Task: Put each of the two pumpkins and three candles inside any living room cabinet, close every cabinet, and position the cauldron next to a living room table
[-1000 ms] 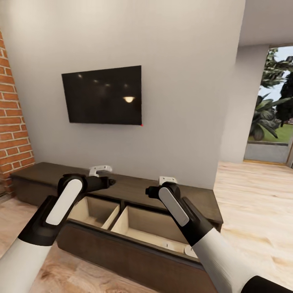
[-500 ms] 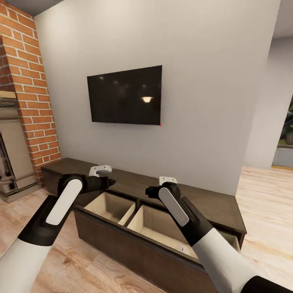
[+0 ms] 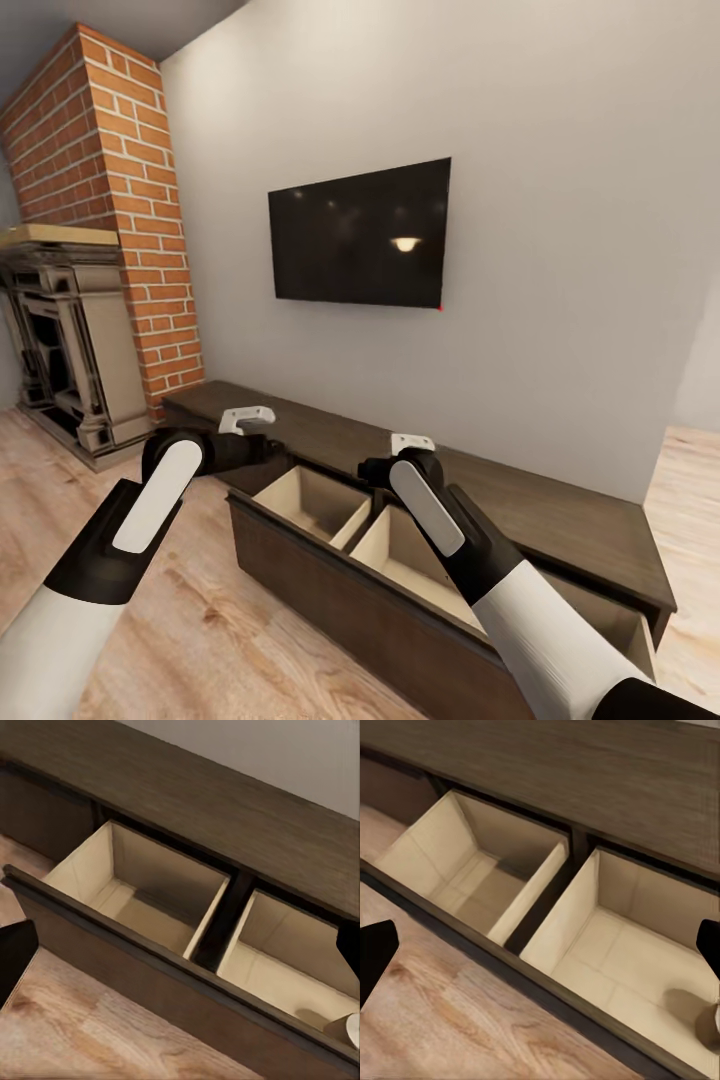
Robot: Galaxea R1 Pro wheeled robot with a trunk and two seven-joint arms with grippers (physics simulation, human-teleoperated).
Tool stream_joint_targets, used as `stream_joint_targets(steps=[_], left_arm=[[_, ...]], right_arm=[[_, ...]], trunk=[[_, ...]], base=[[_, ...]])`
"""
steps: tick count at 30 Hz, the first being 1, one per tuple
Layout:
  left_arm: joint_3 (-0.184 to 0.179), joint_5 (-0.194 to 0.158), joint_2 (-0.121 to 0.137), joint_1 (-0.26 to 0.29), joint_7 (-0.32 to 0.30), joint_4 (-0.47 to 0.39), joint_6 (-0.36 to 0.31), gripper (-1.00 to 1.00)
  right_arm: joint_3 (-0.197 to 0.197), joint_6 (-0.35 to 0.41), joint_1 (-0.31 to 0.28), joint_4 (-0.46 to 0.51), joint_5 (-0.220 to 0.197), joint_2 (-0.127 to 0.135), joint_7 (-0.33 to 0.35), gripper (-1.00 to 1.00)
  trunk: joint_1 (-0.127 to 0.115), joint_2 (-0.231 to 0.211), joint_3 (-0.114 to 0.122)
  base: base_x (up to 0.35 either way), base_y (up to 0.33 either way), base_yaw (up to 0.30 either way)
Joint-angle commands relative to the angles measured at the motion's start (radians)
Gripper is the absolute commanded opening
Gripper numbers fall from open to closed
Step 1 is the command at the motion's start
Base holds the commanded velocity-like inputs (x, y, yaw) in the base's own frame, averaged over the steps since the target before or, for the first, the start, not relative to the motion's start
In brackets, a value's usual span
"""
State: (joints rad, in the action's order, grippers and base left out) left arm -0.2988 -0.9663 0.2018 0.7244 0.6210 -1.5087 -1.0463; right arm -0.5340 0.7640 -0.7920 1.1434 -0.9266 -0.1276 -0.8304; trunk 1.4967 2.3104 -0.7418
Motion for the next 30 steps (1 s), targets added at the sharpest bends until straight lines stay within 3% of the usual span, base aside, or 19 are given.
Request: stream_joint_targets(steps=[1,30], left_arm=[[-0.002,-0.009,0.001,0.001,0.010,-0.001,-0.001,1.00],[-0.002,-0.008,0.001,0.001,0.011,-0.001,-0.001,1.00]], right_arm=[[-0.001,0.001,-0.001,0.001,-0.009,0.000,-0.010,1.00],[-0.001,0.001,-0.001,0.001,-0.008,0.000,-0.010,1.00]], trunk=[[0.000,0.001,-0.001],[0.000,0.001,-0.001]], base=[[0.000,0.000,0.290],[0.000,0.000,0.290]])
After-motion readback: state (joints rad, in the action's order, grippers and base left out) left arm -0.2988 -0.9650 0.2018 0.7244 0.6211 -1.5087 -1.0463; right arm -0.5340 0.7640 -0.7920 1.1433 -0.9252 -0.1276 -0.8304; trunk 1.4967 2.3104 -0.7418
